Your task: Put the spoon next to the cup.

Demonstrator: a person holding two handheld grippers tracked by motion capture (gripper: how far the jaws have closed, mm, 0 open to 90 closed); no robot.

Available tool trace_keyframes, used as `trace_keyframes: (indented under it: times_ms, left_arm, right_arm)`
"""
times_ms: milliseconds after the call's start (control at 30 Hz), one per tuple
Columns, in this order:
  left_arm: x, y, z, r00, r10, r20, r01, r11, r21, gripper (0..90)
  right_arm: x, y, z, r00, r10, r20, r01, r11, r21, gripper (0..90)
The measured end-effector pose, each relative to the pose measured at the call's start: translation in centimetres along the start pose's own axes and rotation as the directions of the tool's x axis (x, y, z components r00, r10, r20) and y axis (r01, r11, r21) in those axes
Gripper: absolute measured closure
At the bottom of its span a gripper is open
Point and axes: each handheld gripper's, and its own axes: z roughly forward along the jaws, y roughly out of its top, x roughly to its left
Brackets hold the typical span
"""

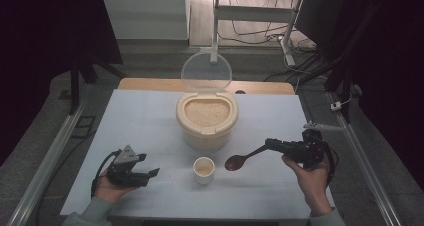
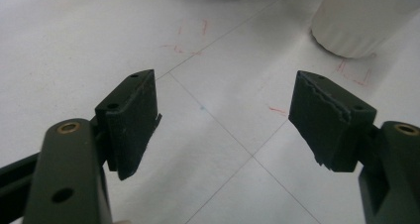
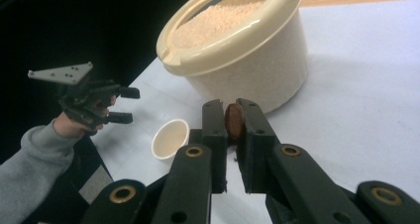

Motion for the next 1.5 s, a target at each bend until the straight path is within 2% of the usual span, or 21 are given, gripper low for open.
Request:
trace_keyframes:
  times_ms: [133,267,367,533,767,900,1000,1100,1300,1500]
  left_arm:
    - [0.0,0.0,0.0,1.0,0.0,-0.001,0.0,1.0,0.0,26.4]
    - [0.0,0.0,0.0,1.0,0.001,0.001,-0.001,1.0,0.001,26.4]
    - [0.0,0.0,0.1,1.0,0.001,0.002,-0.002,1.0,0.001,26.5]
    - [0.0,0.0,0.0,1.0,0.002,0.003,-0.002,1.0,0.002,26.5]
    - [-0.1,0.0,0.1,1.0,0.005,0.005,-0.005,1.0,0.005,26.4]
    - [0.0,0.0,0.1,1.0,0.004,0.004,-0.004,1.0,0.004,26.4]
    - [0.0,-0.1,0.1,1.0,0.004,0.005,-0.004,1.0,0.006,26.4]
    - [0.0,-0.1,0.1,1.0,0.005,0.004,-0.005,1.0,0.006,26.4]
    - [0.0,-0.1,0.1,1.0,0.005,0.004,-0.005,1.0,0.008,26.5]
    - [-0.1,-0.1,0.2,0.9999,0.01,0.002,-0.01,0.9999,0.012,26.4]
  right_arm:
    - [0.0,0.0,0.4,0.9997,-0.01,-0.022,0.011,0.998,0.063,82.8]
    - [0.1,-0.2,1.5,0.9982,-0.012,-0.058,0.02,0.9899,0.14,82.8]
    - [0.2,-0.4,2.8,0.9961,-0.012,-0.087,0.031,0.9768,0.212,82.8]
    - [0.4,-0.5,4.5,0.9919,-0.014,-0.126,0.05,0.9568,0.286,82.8]
    - [0.9,-0.5,6.5,0.987,-0.017,-0.16,0.075,0.9284,0.364,82.7]
    - [0.9,-0.7,7.7,0.9867,-0.02,-0.161,0.081,0.9186,0.387,82.5]
    - [0.9,-0.7,8.4,0.9863,-0.024,-0.163,0.087,0.9173,0.389,82.2]
    - [0.9,-0.7,8.9,0.9868,-0.025,-0.16,0.084,0.9217,0.378,81.8]
    - [0.4,-0.9,9.6,0.9902,-0.019,-0.139,0.066,0.9356,0.347,80.0]
    - [-1.0,-1.2,10.9,0.9951,-0.002,-0.099,0.033,0.9507,0.308,77.2]
